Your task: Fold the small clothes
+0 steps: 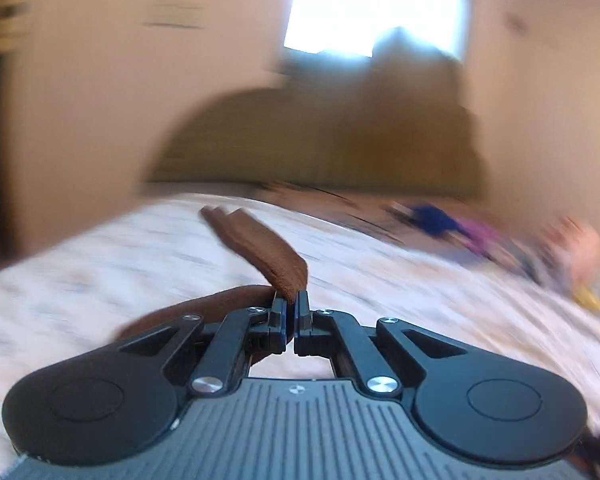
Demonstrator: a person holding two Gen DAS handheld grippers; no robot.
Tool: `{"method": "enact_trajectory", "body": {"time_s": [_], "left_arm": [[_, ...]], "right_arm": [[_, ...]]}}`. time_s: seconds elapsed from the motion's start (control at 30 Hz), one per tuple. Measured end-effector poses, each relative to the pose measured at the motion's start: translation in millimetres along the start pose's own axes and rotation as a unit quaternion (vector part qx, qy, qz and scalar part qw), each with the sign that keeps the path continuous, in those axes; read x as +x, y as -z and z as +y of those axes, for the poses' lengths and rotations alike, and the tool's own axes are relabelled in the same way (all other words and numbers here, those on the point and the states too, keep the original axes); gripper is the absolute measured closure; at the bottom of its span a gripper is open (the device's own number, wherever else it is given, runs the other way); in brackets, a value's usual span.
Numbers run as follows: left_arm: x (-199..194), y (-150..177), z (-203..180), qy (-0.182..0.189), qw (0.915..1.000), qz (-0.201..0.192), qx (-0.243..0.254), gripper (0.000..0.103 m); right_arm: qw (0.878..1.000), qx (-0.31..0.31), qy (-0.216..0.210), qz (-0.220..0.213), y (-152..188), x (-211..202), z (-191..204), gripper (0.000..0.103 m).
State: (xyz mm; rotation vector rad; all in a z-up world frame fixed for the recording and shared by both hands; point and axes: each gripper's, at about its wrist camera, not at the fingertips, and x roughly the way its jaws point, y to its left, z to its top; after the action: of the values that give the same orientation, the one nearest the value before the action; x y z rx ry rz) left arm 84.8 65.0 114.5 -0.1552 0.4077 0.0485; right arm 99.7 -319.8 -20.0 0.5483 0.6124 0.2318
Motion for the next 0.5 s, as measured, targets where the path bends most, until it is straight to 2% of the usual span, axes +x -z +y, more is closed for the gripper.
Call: {"method": "enact_trajectory", "body": {"time_s": [0.07,0.13,0.23,0.27,0.3,0.37,0.4,0.43,0.5], "left_arm": [[0.9,34.5,-66.3,0.061,0.9958,0.029,0.063,0.101],[8.3,73.2,-114.8,0.101,0.9866,0.074,0.105,0.101],[29.6,123.4,-144.6,0.113,0.9729,0.14,0.146,0.101],[33.5,134.6,-146.7,0.113,0.9692,0.151,0.158,0.1],[31.7,139.8,-148.3,0.11,0.9682,0.145,0.171,0.1],[23.2,137.0,-138.2,0.121,0.9683,0.13,0.175,0.084],[14.2,132.8,-129.9,0.135,0.9694,0.126,0.162,0.061],[4.1,128.4,-121.3,0.145,0.9718,0.115,0.147,0.044],[-19.8,119.0,-111.9,0.136,0.979,0.084,0.127,0.032]], "right_arm": [[1.0,0.004,-0.003,-0.001,-0.1,0.1,-1.1,0.031],[1.0,0.01,-0.007,-0.001,-0.1,0.0,-2.7,0.031],[1.0,0.02,-0.014,-0.003,-0.8,-0.6,-5.9,0.031],[1.0,0.022,-0.016,-0.003,-0.9,-0.6,-6.5,0.031],[1.0,0.025,-0.018,-0.004,-0.9,-1.1,-7.3,0.031],[0.999,0.028,-0.021,-0.004,-1.1,-0.9,-8.0,0.031],[0.999,0.029,-0.022,-0.004,-1.2,-1.1,-8.8,0.031],[0.999,0.03,-0.023,-0.004,-1.3,-0.9,-9.3,0.031],[0.999,0.032,-0.024,-0.003,-1.6,-0.6,-9.5,0.031]]}}
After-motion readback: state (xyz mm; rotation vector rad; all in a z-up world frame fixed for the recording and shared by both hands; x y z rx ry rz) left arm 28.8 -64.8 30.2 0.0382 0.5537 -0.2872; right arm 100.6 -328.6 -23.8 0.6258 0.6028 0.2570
